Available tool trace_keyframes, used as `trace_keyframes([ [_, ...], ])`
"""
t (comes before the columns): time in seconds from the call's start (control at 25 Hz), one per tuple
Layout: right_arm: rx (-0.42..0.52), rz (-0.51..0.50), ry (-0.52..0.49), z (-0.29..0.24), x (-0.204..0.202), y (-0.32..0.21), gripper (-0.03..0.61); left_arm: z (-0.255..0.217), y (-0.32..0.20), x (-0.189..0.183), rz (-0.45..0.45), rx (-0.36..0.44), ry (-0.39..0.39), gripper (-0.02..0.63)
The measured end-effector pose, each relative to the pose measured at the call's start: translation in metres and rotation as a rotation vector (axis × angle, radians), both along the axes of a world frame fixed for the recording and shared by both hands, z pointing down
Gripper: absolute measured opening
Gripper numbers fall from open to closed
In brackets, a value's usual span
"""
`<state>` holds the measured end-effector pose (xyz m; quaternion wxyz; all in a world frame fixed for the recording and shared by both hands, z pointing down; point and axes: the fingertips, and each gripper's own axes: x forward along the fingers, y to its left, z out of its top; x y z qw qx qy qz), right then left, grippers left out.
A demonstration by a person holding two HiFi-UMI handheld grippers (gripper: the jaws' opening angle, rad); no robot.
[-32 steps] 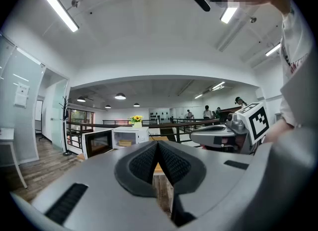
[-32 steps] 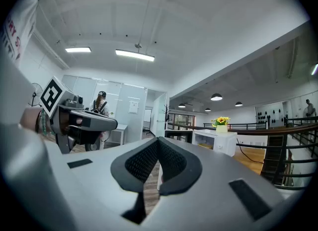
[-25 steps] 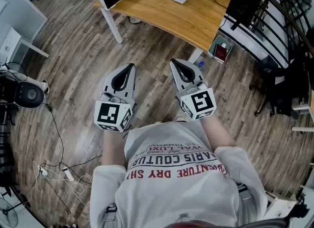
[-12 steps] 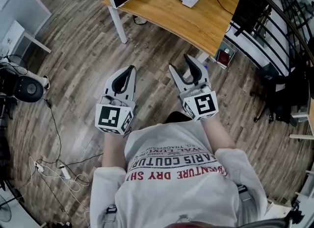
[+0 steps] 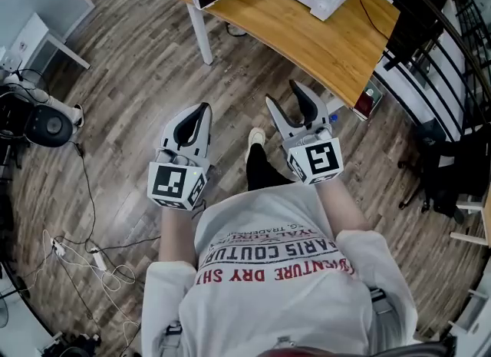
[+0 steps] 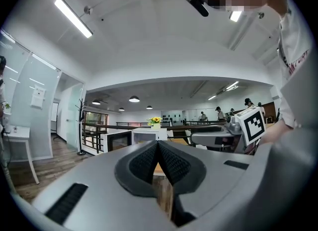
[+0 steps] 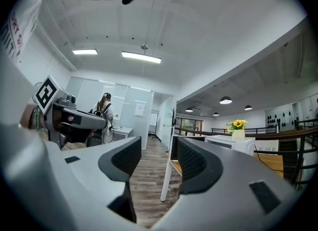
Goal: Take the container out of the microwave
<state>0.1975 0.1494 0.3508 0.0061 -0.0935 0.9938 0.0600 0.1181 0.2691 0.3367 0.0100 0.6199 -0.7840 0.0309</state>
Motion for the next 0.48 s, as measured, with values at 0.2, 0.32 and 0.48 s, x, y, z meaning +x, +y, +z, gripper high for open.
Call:
trace_keyframes([
  [0.2,-0.022,-0.022,0.012,0.009,-0.056,-0.037,0.236,0.01,-0.03,-0.046,-0.024,-0.026,0.0,0.012],
  [0.32,-0.014,-0.029,0.032,0.016,-0.092,-0.065,0.236,0.017,-0.058,-0.084,-0.033,-0.038,0.004,0.012],
  [0.48,-0.021,-0.016,0.053,0.022,-0.139,-0.116,0.236,0.022,-0.11,-0.14,-0.036,-0.035,0.017,0.012],
])
